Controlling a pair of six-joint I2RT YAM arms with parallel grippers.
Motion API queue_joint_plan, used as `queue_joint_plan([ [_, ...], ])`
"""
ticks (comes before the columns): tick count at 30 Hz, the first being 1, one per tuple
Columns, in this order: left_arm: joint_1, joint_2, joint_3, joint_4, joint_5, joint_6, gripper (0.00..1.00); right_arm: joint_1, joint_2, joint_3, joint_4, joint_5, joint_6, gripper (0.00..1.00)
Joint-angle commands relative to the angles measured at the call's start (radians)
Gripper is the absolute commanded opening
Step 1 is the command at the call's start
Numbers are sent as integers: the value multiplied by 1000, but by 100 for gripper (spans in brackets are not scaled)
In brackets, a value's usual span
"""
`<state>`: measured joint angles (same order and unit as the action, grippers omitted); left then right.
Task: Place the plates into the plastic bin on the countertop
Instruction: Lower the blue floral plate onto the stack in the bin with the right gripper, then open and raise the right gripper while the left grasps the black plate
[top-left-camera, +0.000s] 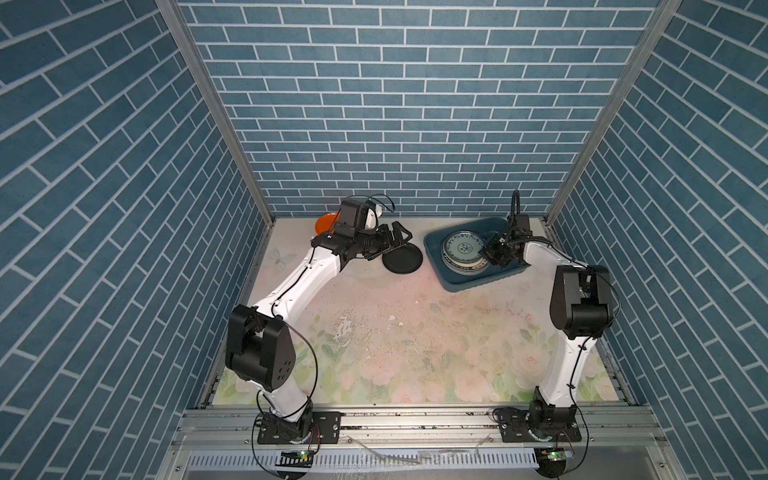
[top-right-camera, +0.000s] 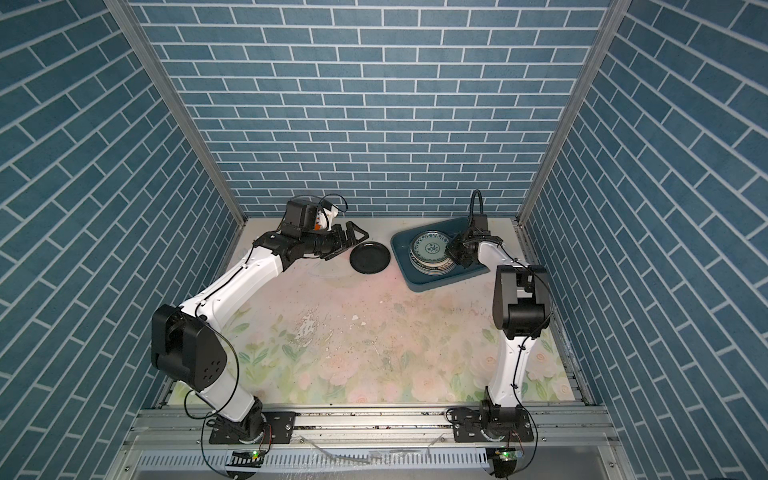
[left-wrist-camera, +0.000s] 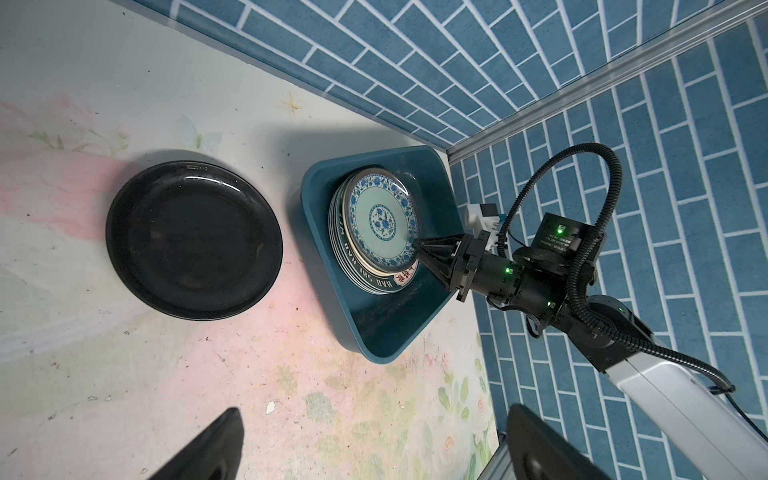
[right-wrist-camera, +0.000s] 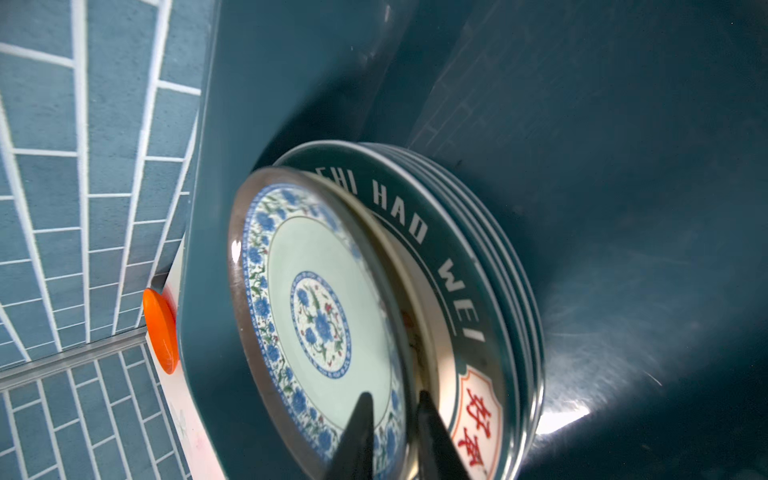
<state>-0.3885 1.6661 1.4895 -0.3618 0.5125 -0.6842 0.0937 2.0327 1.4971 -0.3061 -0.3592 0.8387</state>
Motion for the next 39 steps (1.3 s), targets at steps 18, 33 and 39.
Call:
queue_joint_plan([
  [18, 61, 39, -41, -11, -30, -22, 100, 8, -114, 46, -206, 87, -58, 47],
  [33, 94, 132, -35, -26, -35, -19, 100, 8, -264, 1, -215, 120, -76, 63],
  [39, 115, 141, -68, -26, -51, -19, 100, 12, -369, -46, -207, 149, -85, 74],
])
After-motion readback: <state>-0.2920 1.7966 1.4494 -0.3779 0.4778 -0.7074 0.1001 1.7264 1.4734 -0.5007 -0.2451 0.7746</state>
